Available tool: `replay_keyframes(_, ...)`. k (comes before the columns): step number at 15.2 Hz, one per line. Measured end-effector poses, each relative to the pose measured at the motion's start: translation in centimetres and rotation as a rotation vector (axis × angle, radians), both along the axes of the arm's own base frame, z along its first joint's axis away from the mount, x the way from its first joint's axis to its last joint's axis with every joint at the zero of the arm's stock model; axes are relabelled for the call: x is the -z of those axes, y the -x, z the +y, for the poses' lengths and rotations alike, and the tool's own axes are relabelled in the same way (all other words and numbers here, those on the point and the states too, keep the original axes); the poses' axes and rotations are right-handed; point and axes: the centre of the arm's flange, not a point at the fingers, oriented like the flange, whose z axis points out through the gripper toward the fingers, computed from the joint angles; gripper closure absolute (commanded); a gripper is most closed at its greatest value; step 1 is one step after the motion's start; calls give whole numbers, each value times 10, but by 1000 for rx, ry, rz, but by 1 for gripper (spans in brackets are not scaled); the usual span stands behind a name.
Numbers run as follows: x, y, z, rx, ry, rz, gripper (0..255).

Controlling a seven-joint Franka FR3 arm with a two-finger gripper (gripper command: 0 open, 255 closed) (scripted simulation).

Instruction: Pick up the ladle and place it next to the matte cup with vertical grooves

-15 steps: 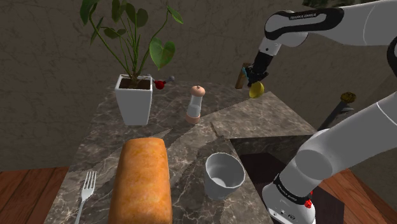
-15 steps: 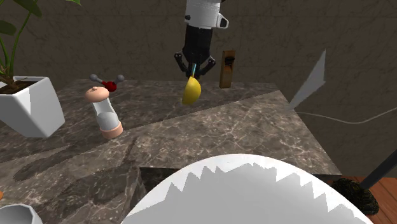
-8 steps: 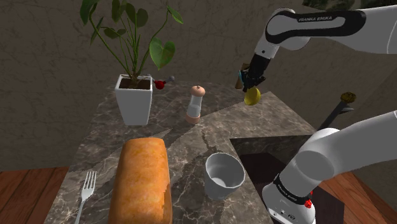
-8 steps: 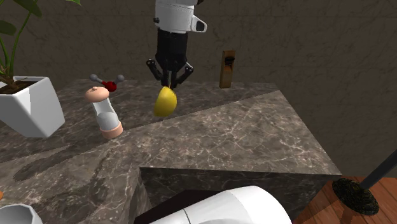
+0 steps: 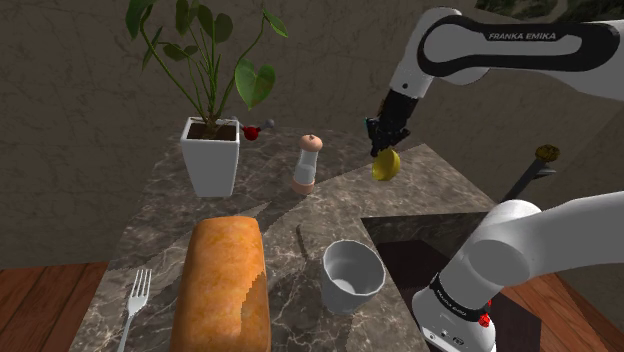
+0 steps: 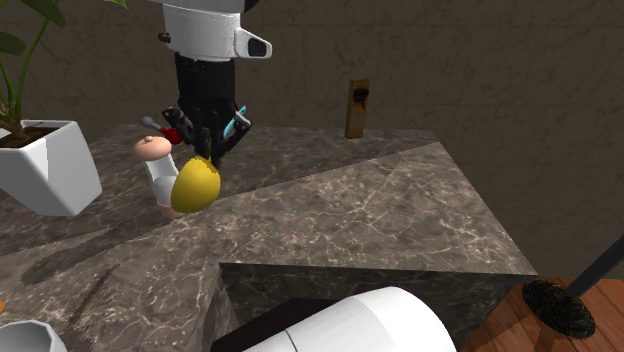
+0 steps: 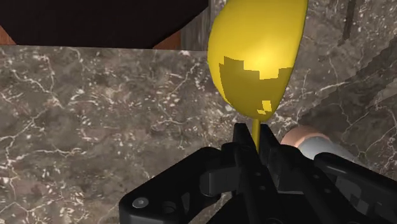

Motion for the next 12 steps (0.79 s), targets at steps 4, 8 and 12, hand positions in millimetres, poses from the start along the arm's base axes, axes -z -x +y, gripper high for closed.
replay_keyframes(4,3,9,50,1,0,0,255)
replay_keyframes(8,5,24,103,1,0,0,255)
replay_keyframes(12,19,26,120,2,0,0,255)
